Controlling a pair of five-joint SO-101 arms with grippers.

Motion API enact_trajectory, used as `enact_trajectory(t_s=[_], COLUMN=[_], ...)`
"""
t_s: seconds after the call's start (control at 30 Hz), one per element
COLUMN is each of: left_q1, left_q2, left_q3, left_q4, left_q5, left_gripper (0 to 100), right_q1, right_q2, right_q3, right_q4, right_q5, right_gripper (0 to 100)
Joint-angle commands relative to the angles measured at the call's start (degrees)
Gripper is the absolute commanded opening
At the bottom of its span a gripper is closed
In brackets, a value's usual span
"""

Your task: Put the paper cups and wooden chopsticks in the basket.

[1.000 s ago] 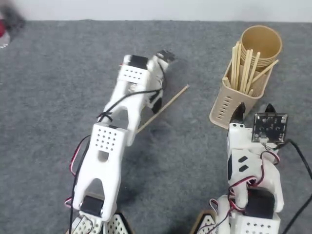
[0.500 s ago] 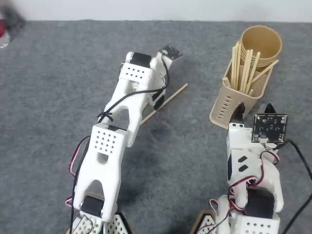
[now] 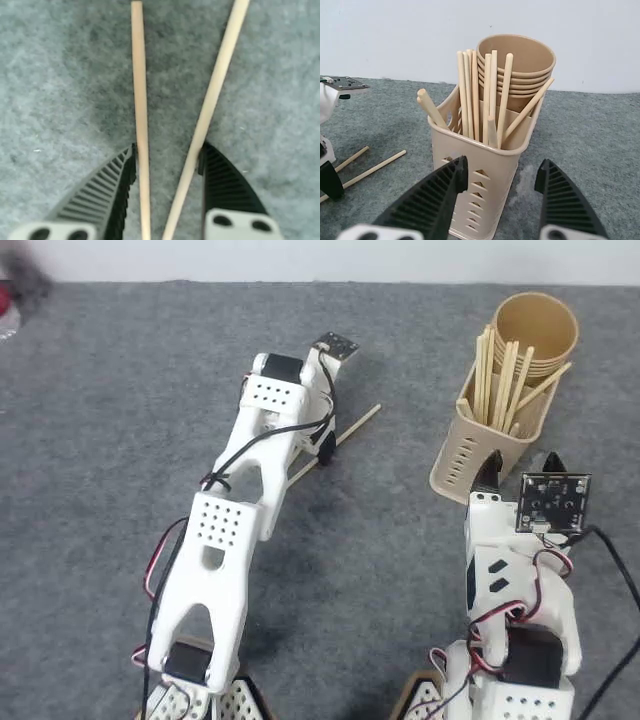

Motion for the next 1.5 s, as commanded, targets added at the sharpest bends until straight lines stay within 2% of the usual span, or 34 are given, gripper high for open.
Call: enact_trajectory(t_s=[0.0, 0.17, 0.5, 0.67, 0.93, 1.27, 1.4, 1.47], left_q1=[-1.32, -1.23, -0.26, 1.76, 6.59, 11.78, 11.87, 11.52], left_q2=[1.85, 1.58, 1.14, -3.52, -18.37, -33.67, -38.33, -40.53], left_q3=[-2.51, -2.24, -2.15, -2.15, 5.58, 8.92, 8.92, 8.92], left_q4=[2.64, 2.64, 2.64, 2.64, 2.64, 2.29, 0.97, -0.53], left_q5=[0.62, -4.13, -5.71, -5.63, -5.54, -5.36, -4.75, -1.93], left_gripper=[17, 1, 1, 1, 1, 1, 1, 1], right_q1=[-2.24, -3.03, -2.95, -2.68, 5.93, 21.32, 24.40, 25.63], right_q2=[-0.57, -0.84, -0.92, -1.63, -9.36, -5.58, -5.32, -5.32], right_q3=[-0.35, -0.35, -0.53, -2.02, -11.60, -11.43, -9.85, -8.70], right_q4=[-0.66, 0.13, 0.13, 1.27, 10.15, 15.87, 17.36, 17.27], right_q5=[0.70, 0.70, 3.25, 3.16, 2.99, 2.99, 2.90, 2.90], right_gripper=[22.3, 22.3, 22.3, 22.3, 22.3, 22.3, 22.3, 22.3])
